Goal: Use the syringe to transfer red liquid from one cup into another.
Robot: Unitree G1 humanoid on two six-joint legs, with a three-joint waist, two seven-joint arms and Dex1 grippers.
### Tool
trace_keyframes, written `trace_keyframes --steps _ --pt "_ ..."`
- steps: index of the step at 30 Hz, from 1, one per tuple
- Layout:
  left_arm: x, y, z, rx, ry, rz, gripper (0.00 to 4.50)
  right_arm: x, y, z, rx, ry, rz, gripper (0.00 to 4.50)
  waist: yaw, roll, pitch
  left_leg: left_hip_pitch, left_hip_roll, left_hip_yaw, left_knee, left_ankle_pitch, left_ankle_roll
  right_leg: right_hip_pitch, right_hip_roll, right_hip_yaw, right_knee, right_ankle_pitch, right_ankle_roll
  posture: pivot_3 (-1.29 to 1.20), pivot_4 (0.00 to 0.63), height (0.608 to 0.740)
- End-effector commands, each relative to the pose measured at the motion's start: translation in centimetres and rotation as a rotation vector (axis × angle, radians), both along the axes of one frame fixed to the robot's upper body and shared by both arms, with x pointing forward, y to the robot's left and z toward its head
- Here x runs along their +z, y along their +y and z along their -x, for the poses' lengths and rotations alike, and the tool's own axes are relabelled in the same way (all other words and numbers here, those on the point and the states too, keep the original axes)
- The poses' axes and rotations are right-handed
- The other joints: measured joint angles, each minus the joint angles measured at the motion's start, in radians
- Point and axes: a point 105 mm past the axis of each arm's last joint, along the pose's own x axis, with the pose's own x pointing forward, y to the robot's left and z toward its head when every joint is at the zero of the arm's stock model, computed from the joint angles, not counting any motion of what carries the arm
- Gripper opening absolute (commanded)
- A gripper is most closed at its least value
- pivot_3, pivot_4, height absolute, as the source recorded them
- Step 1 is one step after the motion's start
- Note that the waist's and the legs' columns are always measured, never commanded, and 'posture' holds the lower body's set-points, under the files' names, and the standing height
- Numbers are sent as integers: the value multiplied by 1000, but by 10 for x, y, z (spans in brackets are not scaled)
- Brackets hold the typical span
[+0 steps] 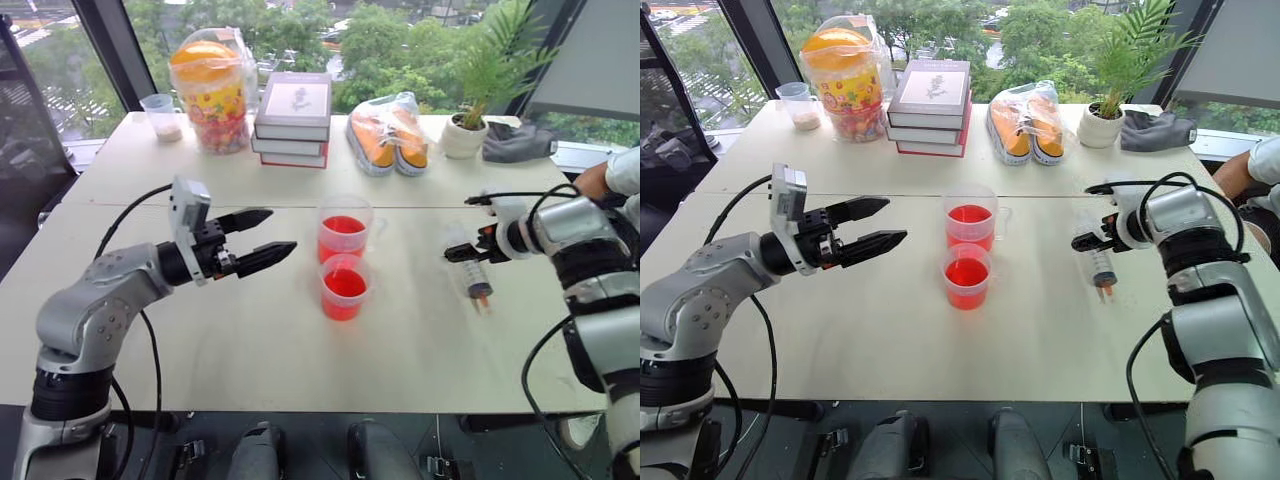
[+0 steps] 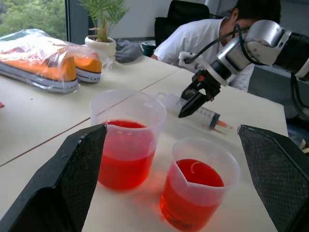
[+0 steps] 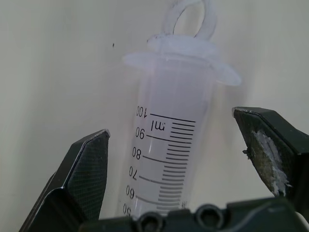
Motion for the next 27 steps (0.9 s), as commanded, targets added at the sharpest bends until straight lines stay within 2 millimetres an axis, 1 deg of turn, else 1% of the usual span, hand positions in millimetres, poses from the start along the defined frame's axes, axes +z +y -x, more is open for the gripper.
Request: trace_keyframes --steps 1,2,4,7,8,9,11,12,14,15,16,17,18,19,21,23,25,27 --pt "12 1 6 10 -58 10 4500 7 -2 -6 12 -22 18 4470 -1 0 0 0 0 0 0 0 0 0 0 0 0 0 0 0 150 740" --pt "12 2 6 14 -59 9 4500 5 -2 -7 19 -18 21 4233 -1 0 0 0 0 0 0 0 0 0 0 0 0 0 0 0 150 740" --pt "12 2 6 19 -60 7 4500 4 0 -7 31 -13 24 3607 -2 0 0 1 0 0 0 0 0 1 0 0 0 0 0 0 150 740" --pt "11 2 7 21 -61 7 4500 5 2 -8 47 -9 21 2019 -3 0 0 2 0 0 0 0 0 1 0 0 1 0 0 0 150 740" --pt "11 2 6 24 -61 9 4500 7 3 -9 49 -12 18 1572 -3 0 0 2 0 0 1 0 0 1 0 0 1 0 0 0 150 740" --pt "12 3 6 26 -61 10 4500 9 4 -9 51 -14 15 1412 -3 0 0 2 0 0 0 0 0 1 0 0 1 0 0 0 150 740" --pt "12 4 6 28 -61 12 4500 14 4 -10 53 -27 13 1410 -3 0 0 2 0 0 0 0 0 1 0 0 1 0 0 0 150 740" --pt "12 3 5 26 -60 13 4500 21 4 -12 53 -53 13 1410 -3 0 0 2 0 0 0 0 0 1 0 0 1 0 0 0 150 740" --pt "14 2 3 18 -59 11 4500 40 7 -18 60 -125 6 1410 -3 0 0 1 0 0 0 0 0 1 0 0 1 0 0 0 150 740" --pt "14 1 2 14 -60 8 4500 54 11 -21 76 -179 -11 1410 -3 0 0 1 0 0 0 0 0 1 0 0 1 0 0 0 150 740" --pt "17 1 -1 9 -63 6 4500 84 30 -29 149 -331 -81 1410 -2 0 0 1 0 0 0 0 0 0 0 0 1 0 0 0 150 740" --pt "18 1 -3 6 -65 5 4500 106 43 -31 198 -442 -130 1410 -3 2 1 1 0 0 0 0 0 0 0 0 1 0 0 0 150 740" --pt "20 3 -3 4 -67 4 4500 122 51 -29 230 -516 -161 1410 -3 3 2 0 0 0 0 0 0 -1 0 0 2 0 0 0 150 740" --pt "22 2 -6 -3 -71 3 4500 141 67 -26 277 -613 -226 1410 -4 3 2 0 0 0 0 0 0 -1 0 0 2 0 0 0 150 740" --pt "25 -1 -11 -14 -82 -8 4500 172 99 -13 383 -804 -361 1410 -2 3 1 1 1 -1 -1 0 0 -1 2 0 3 0 0 0 150 740" --pt "28 -1 -13 -24 -87 -13 4500 188 119 0 439 -915 -454 1410 -1 2 1 1 1 -2 -2 0 0 -1 3 -1 3 0 0 0 150 740" --pt "32 -2 -15 -37 -93 -20 4500 196 138 12 478 -986 -567 1410 2 2 1 1 2 -3 -3 0 0 0 2 -3 3 0 0 0 150 740" --pt "35 0 -17 -45 -99 -32 4500 203 152 22 495 -1054 -680 1410 5 2 1 0 1 -2 -2 0 -1 0 1 -3 3 0 0 0 150 740"
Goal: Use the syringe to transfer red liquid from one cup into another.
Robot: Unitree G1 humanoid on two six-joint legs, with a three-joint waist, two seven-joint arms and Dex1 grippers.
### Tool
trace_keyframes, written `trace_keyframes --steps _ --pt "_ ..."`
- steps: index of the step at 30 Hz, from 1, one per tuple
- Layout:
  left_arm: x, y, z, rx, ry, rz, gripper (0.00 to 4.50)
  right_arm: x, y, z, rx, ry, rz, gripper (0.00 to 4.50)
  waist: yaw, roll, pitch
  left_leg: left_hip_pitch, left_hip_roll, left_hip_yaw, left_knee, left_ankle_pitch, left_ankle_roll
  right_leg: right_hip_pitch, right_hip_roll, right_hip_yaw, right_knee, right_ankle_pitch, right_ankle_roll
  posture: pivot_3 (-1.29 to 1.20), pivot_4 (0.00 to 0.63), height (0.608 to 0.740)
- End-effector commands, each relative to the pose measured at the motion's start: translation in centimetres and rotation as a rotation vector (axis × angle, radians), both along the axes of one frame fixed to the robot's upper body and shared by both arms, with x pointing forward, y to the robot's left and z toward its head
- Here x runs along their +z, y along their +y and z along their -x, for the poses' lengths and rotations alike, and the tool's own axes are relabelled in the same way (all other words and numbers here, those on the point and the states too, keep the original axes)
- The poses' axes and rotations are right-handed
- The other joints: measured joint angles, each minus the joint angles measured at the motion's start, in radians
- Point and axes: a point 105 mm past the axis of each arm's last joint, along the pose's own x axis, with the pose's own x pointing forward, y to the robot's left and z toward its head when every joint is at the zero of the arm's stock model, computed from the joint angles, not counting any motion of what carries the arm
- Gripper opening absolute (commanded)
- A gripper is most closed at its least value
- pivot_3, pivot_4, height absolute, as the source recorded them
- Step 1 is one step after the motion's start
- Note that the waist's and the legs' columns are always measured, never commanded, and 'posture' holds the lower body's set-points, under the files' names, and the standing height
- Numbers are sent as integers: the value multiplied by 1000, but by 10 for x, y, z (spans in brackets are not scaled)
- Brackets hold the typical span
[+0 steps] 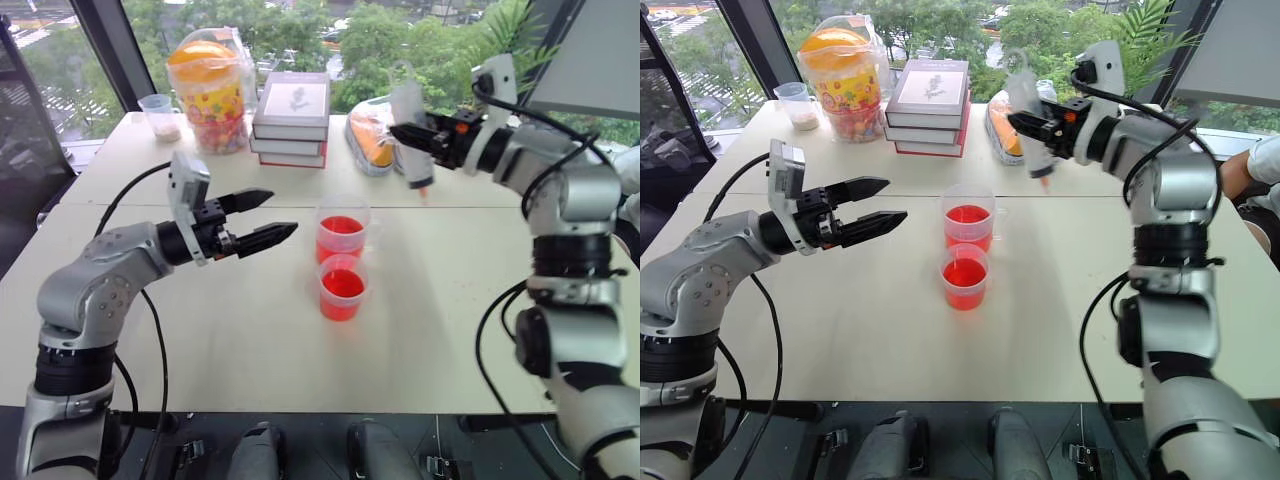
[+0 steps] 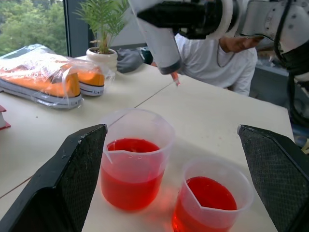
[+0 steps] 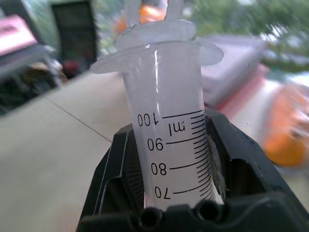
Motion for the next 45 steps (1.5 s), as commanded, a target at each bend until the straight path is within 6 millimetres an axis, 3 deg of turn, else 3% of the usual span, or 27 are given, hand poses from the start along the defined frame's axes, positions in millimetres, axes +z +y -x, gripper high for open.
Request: trace_keyframes --steps 1,4,8,13,20,29,41,44,45 --pt "16 1 -2 -16 -62 -23 4500 29 14 21 66 -169 -203 1410 1 0 0 0 -1 1 1 0 0 0 -1 0 0 0 0 0 150 740" --pt "24 4 -6 -24 -72 -28 4500 24 28 24 90 -185 -346 1410 0 0 0 0 -1 1 2 0 0 1 -2 0 0 0 0 0 150 740" --pt "29 4 -9 -38 -87 -47 4500 2 45 19 89 -191 -385 1410 -3 0 0 0 -1 1 2 0 0 1 -1 0 0 0 0 0 150 740" --pt "33 0 -13 -61 -103 -57 4500 -36 65 13 84 -178 -343 1410 -7 0 0 0 -1 0 2 0 0 0 -1 0 0 0 0 0 150 740" --pt "42 -19 -32 -101 -138 -50 4500 -78 72 10 56 -156 -260 1410 -1 0 0 0 -1 0 2 0 0 0 -1 0 1 0 0 0 150 740" --pt "54 -47 -67 -128 -180 -31 4500 -95 74 14 49 -153 -212 1410 -6 0 0 0 -1 0 2 0 0 1 0 0 1 0 0 0 150 740" --pt "45 -75 -94 -158 -111 26 4500 -106 72 19 41 -154 -154 1410 -7 0 0 0 -1 0 2 0 0 1 0 0 0 0 0 0 150 740" --pt "48 -76 -94 -169 -105 55 3707 -107 71 19 39 -153 -148 1410 -7 0 0 1 -1 0 2 0 0 1 0 0 1 0 0 0 150 740" --pt "50 -76 -94 -172 -105 65 3251 -108 71 18 38 -151 -143 1410 -7 0 0 1 -1 0 2 0 0 2 0 0 1 0 0 0 150 740"
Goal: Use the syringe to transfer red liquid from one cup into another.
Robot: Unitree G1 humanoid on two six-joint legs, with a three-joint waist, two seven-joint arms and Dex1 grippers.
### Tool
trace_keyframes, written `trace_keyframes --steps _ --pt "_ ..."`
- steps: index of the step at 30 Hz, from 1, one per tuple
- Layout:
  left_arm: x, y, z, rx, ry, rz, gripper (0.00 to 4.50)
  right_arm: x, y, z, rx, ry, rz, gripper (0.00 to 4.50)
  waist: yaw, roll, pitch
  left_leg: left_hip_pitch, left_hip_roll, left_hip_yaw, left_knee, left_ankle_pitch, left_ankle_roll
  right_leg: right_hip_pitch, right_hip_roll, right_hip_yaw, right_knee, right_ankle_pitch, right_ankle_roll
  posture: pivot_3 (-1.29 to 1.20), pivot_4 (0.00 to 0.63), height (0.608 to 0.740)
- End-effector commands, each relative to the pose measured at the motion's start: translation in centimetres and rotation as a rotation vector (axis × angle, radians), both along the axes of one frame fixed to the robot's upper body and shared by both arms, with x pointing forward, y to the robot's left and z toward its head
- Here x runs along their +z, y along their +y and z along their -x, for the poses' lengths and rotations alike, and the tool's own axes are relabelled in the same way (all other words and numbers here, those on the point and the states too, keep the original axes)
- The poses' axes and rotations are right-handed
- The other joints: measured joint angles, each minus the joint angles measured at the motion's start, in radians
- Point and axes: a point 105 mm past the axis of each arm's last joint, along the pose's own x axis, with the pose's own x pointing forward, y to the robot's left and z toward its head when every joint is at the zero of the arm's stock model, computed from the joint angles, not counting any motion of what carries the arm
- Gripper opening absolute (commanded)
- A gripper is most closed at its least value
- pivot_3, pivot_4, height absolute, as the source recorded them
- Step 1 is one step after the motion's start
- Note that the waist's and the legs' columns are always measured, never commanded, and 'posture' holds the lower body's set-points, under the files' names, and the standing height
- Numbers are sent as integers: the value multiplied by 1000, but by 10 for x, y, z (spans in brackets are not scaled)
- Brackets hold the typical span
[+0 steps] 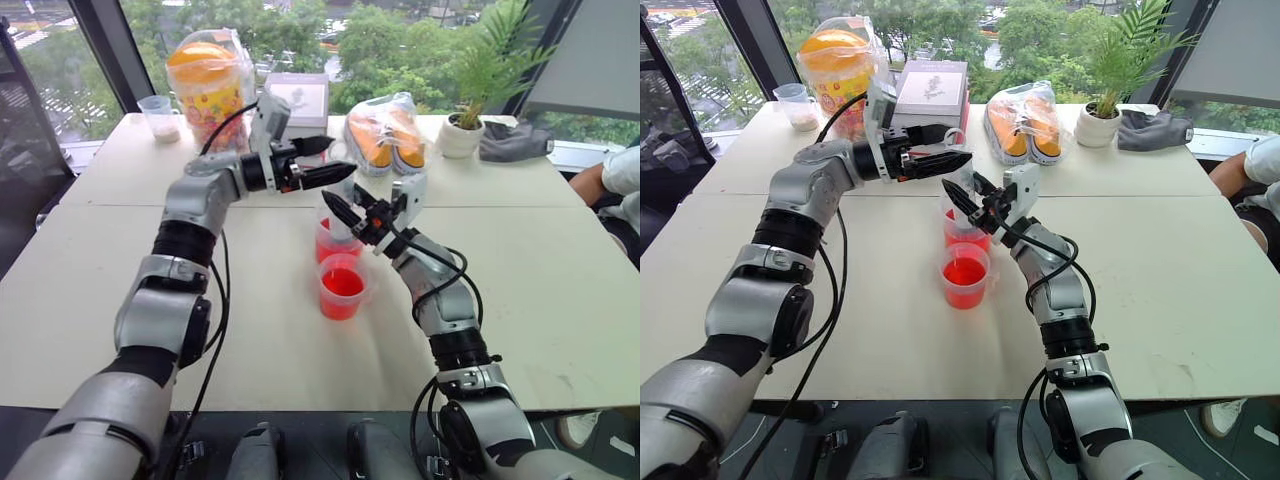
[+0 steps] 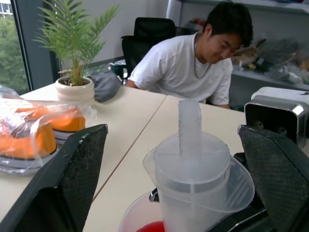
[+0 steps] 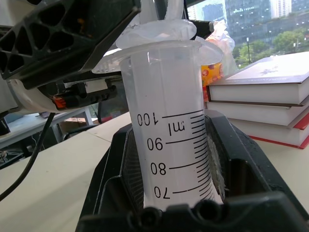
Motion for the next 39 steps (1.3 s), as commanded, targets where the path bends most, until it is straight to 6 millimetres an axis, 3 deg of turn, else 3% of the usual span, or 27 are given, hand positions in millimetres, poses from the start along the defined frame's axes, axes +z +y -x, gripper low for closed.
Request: trace_keyframes --steps 1,7,20,24,29,39 --pt "24 4 -1 16 -51 51 2854 -2 4 4 17 -10 19 1410 0 0 0 0 0 0 0 0 0 0 0 0 0 0 0 0 150 740" --pt "28 6 1 5 -36 78 99 -4 4 3 18 -3 30 1410 -1 0 0 0 0 -1 -1 0 0 -1 0 0 0 0 0 0 150 740" --pt "32 5 3 3 -51 80 40 -4 4 3 27 1 45 1410 -2 0 0 -1 0 0 -1 0 0 -1 0 0 0 0 0 0 150 740" --pt "46 10 0 36 -75 123 40 -5 4 4 30 1 50 1410 -1 0 0 -1 0 0 -1 0 0 -1 0 0 0 0 0 0 150 740" --pt "82 22 0 87 -153 187 40 -11 6 4 48 22 74 1410 0 0 0 -1 0 0 -1 0 0 -1 0 0 0 0 0 0 150 740" --pt "108 32 -1 145 -218 218 40 -18 12 4 70 51 78 1410 -1 0 0 -1 0 0 -1 0 0 -1 0 0 0 0 0 0 150 740"
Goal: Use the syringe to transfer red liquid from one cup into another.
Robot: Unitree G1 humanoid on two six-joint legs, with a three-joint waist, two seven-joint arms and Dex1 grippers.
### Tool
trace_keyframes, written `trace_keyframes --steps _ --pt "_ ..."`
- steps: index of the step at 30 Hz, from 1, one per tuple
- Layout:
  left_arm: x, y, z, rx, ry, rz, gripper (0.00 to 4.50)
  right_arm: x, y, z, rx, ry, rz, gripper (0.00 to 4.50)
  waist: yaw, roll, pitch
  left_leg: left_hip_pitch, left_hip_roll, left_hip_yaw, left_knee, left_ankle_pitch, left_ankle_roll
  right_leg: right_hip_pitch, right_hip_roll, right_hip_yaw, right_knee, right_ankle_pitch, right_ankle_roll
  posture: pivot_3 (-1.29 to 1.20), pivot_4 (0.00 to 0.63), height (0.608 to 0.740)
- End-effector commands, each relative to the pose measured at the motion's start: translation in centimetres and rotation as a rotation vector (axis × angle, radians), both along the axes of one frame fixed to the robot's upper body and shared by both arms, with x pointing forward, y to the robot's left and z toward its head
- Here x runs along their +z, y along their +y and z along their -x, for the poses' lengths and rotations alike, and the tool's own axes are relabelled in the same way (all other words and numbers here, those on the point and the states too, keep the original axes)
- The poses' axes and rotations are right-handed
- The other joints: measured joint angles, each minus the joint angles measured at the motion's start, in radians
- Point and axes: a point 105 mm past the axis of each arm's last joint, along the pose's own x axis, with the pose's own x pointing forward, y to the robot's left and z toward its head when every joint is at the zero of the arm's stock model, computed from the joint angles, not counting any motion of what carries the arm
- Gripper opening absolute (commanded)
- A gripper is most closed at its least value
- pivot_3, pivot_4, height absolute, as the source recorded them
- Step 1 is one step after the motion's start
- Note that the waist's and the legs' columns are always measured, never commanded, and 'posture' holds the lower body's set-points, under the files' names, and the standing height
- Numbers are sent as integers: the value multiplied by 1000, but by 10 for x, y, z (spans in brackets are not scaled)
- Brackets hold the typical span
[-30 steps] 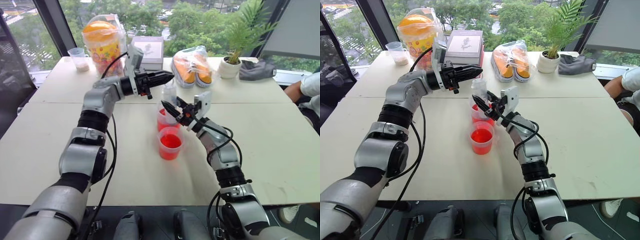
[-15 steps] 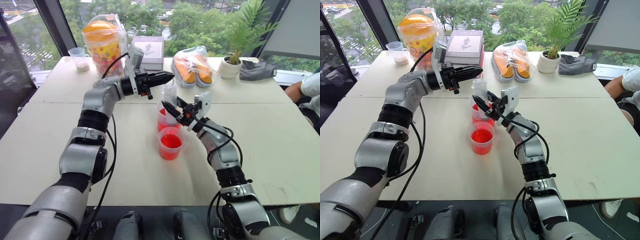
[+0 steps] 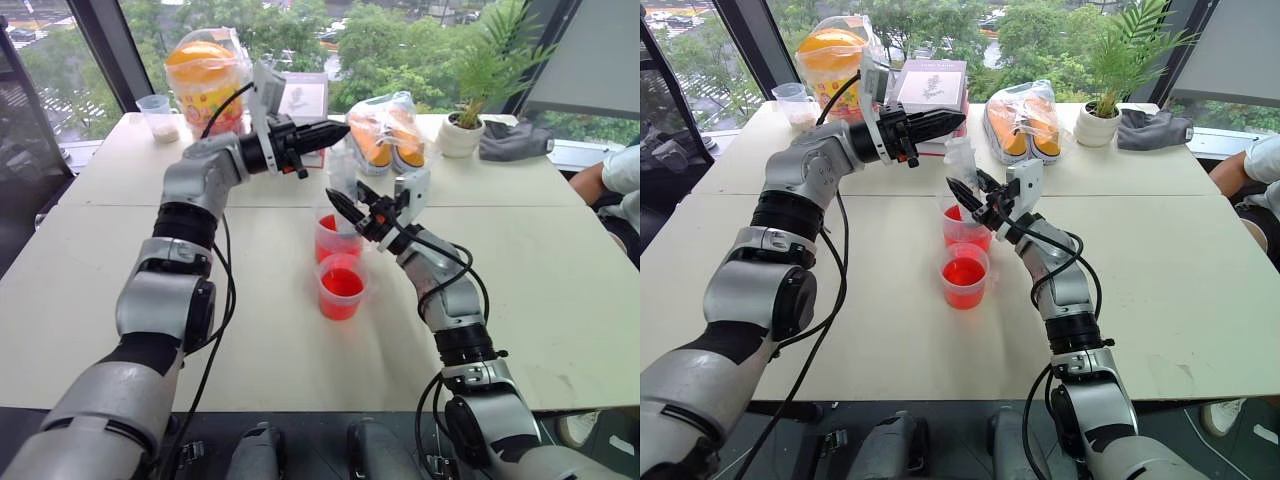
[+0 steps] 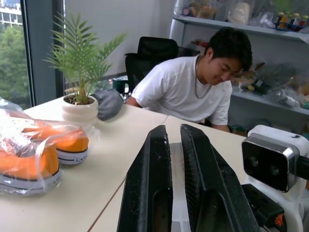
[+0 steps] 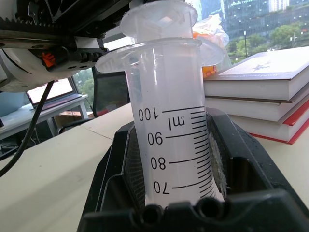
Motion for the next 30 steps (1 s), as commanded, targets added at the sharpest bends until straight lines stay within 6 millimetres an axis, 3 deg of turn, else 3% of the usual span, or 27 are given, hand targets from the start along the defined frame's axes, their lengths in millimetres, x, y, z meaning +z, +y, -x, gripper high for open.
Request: trace_keyframes --steps 1,13,19,20,21,26,30 --pt "78 26 8 112 -231 136 40 -20 14 7 72 46 51 1410 1 0 0 0 0 0 0 0 0 0 0 0 0 0 0 0 150 740" --pt "82 27 10 115 -253 135 40 -23 16 6 79 58 53 1410 2 0 0 0 0 0 0 0 0 0 0 0 0 0 0 0 150 740" --pt "58 21 16 39 -196 72 40 6 13 6 60 -27 28 1410 0 0 0 0 0 0 0 0 0 0 0 0 0 0 0 0 150 740" --pt "50 21 16 32 -182 56 858 14 12 6 56 -46 21 1410 -2 0 0 0 0 0 0 0 0 0 0 0 0 0 0 0 150 740" --pt "44 22 17 29 -170 43 1169 21 11 6 51 -62 14 1410 -5 0 0 0 0 0 0 0 0 0 0 0 0 0 0 0 150 740" --pt "11 36 24 28 -109 -7 3604 54 6 4 24 -134 -9 1410 -17 0 0 0 0 0 0 0 0 0 -1 0 1 0 0 0 150 740" --pt "2 49 32 51 -95 -11 3604 63 2 1 11 -156 -18 1410 -21 0 0 0 0 0 0 0 0 0 -1 0 2 0 0 0 150 740"
